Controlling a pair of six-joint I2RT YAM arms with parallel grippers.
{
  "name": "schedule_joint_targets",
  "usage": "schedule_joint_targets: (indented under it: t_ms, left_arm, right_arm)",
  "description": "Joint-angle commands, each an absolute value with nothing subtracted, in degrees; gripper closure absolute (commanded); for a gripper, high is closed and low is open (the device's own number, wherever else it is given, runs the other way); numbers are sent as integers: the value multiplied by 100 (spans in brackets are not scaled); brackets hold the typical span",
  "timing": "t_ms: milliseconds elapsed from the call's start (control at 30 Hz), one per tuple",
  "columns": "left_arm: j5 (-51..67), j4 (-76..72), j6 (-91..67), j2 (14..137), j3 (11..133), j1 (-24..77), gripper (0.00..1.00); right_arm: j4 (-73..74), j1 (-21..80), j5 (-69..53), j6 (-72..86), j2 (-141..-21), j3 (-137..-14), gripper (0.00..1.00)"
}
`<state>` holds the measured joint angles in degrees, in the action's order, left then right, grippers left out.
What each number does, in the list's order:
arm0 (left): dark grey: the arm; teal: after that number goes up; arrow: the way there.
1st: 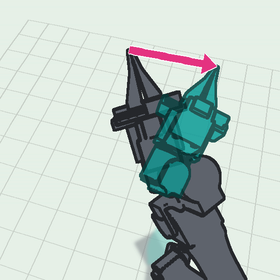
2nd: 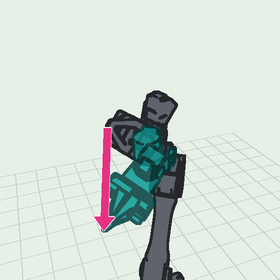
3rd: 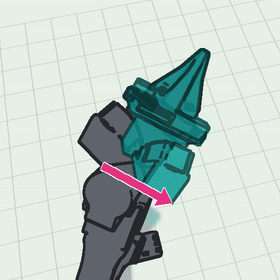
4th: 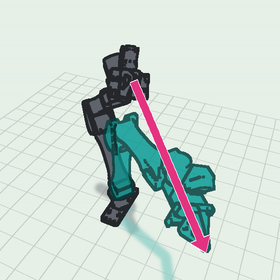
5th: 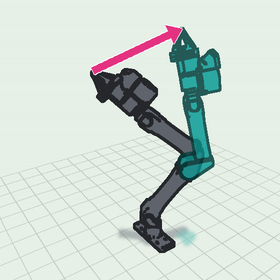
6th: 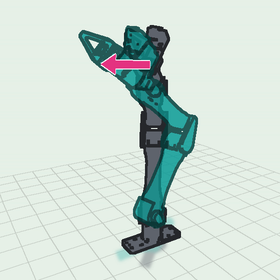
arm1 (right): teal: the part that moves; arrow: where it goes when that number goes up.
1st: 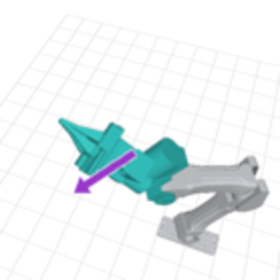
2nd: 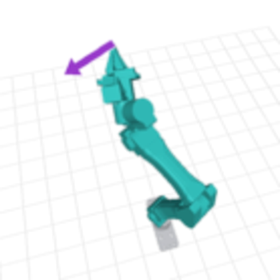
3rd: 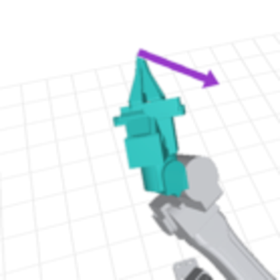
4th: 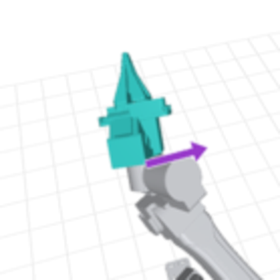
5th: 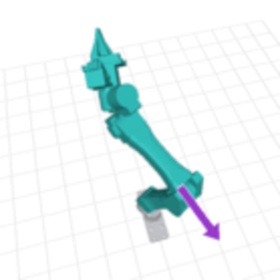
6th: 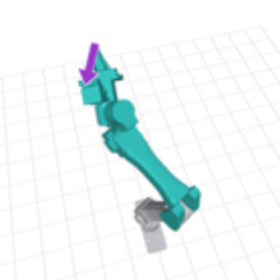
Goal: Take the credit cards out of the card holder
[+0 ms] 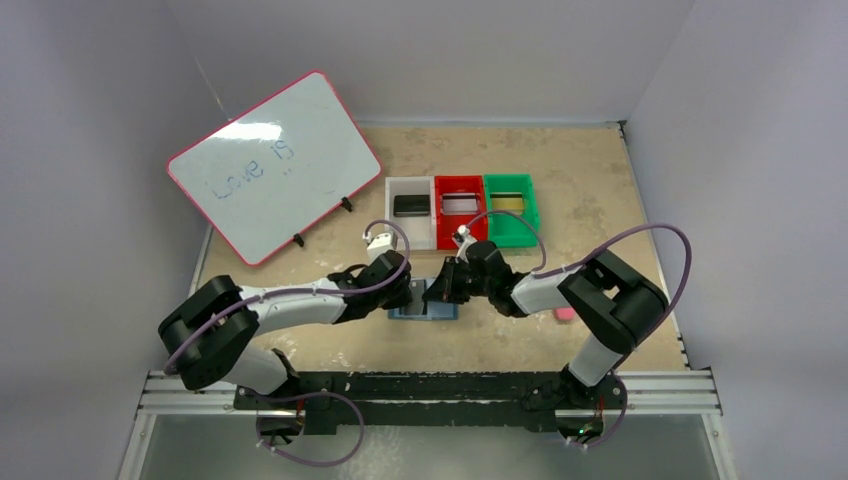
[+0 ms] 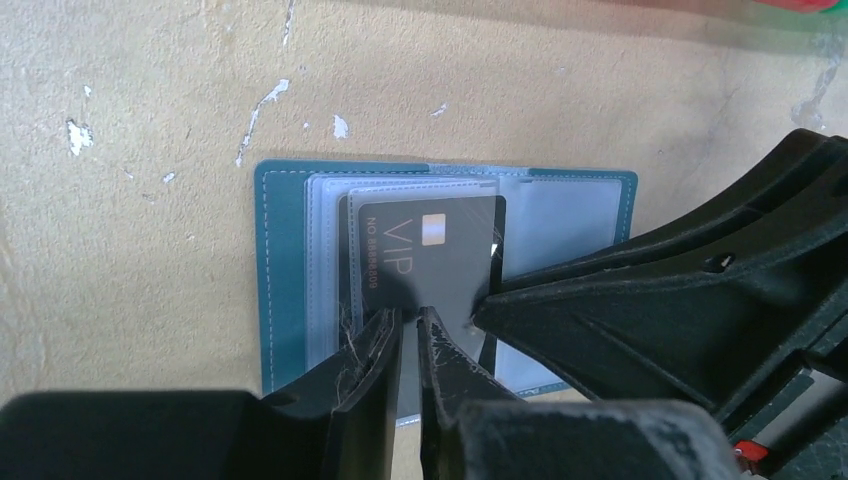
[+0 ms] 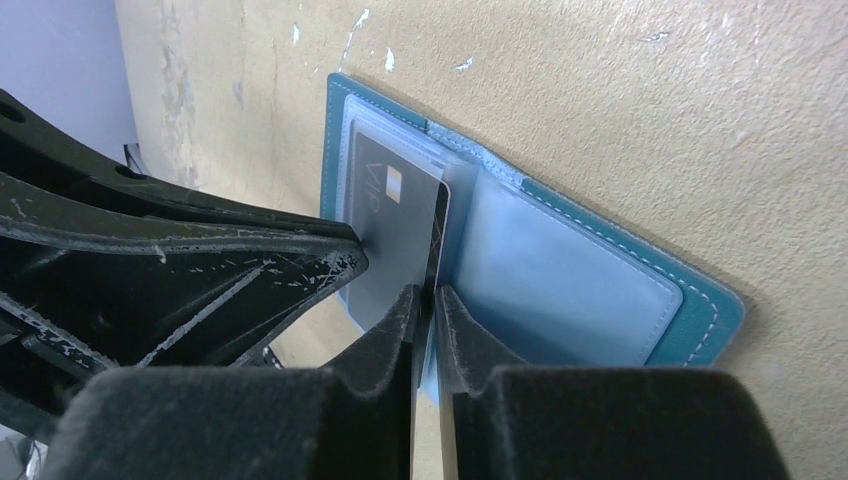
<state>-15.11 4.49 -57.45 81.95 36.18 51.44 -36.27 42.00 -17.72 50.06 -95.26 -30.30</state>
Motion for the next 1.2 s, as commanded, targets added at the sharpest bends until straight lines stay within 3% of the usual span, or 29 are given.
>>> schedule_joint_targets:
  t_ms: [0, 233, 333, 433, 600, 767, 967, 1167]
  left_arm:
    - [-1858, 806, -5896, 8293, 3550, 5159, 89]
    - [-1958, 868, -6006, 8213, 3309, 5177, 93]
    - [-2107, 992, -6027, 8119, 3278, 5177, 93]
    - [-2155, 1043, -5996, 8114, 3311, 5172, 94]
    - [-2118, 1046, -5960, 8047, 3335, 5177, 94]
    - [-2201, 1113, -5963, 7982, 3325, 5174, 94]
    - [-2073, 1051, -5926, 7954, 3274, 5177, 94]
    - [-2156, 1098, -5945, 7941, 3205, 5174, 94]
  right_arm:
    - [-3914, 4166, -1996, 5207, -9591, -3031, 84]
    - [-4887, 4166, -2305, 5803, -9822, -2721, 83]
    - [-4948, 4166, -2208, 5894, -9791, -2602, 93]
    - [-4963, 4166, -2181, 5906, -9721, -2535, 86]
    - [-5208, 4159, -2375, 5987, -9789, -2516, 100]
    - [-5377, 4131, -2471, 6050, -9803, -2418, 88]
    - [-5280, 4131, -2522, 6032, -9886, -2495, 100]
    - [-5125, 4124, -2388, 6007, -9763, -2413, 100]
